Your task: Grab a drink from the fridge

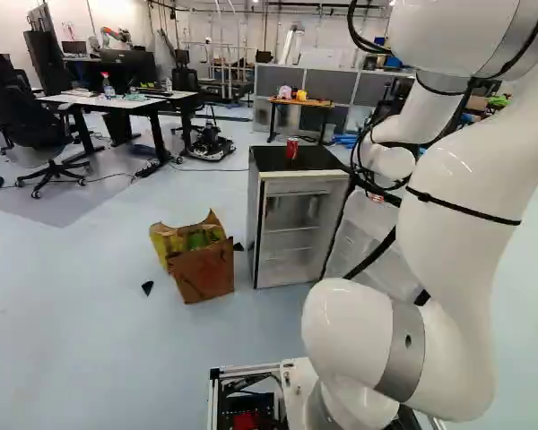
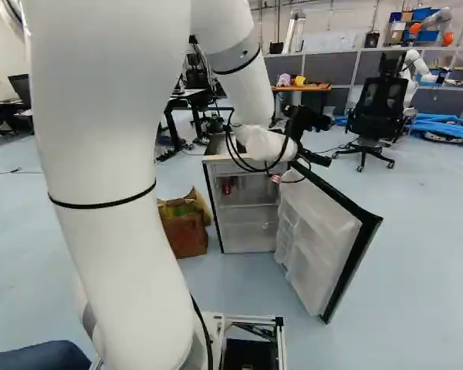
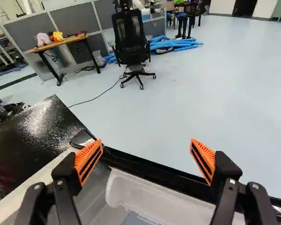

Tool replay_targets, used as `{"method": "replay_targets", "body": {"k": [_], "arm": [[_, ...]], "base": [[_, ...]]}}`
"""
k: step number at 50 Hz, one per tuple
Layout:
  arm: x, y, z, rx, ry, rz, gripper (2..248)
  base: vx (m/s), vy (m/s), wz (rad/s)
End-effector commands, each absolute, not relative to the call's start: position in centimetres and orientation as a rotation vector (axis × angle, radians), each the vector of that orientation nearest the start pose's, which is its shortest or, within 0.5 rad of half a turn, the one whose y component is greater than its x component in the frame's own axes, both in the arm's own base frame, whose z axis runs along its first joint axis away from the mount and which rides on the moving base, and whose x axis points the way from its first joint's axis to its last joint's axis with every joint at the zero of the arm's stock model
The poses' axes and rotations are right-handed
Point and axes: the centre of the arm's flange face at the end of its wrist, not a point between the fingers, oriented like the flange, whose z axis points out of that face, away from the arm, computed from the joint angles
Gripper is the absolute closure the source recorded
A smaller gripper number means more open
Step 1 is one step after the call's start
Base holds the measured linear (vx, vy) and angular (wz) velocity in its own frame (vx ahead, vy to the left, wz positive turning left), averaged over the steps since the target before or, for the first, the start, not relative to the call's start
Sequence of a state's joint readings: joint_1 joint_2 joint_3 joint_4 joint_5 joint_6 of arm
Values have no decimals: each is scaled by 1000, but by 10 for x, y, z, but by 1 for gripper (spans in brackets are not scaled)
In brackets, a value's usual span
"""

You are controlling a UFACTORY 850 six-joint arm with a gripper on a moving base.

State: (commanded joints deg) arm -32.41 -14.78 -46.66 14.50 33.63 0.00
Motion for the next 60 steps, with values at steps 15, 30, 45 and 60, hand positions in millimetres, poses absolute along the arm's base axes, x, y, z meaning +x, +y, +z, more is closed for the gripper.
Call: {"method": "replay_targets", "body": {"k": [15, 30, 45, 60], "arm": [[438, -320, 416, -2678, 1322, -1729, 3], [440, -345, 411, -2679, 1396, -1666, 3], [442, -369, 405, -2675, 1466, -1606, 3], [447, -395, 400, -2667, 1525, -1549, 3]], "base": [[0, 0, 0], [0, 0, 0], [0, 0, 0], [0, 0, 0]]}}
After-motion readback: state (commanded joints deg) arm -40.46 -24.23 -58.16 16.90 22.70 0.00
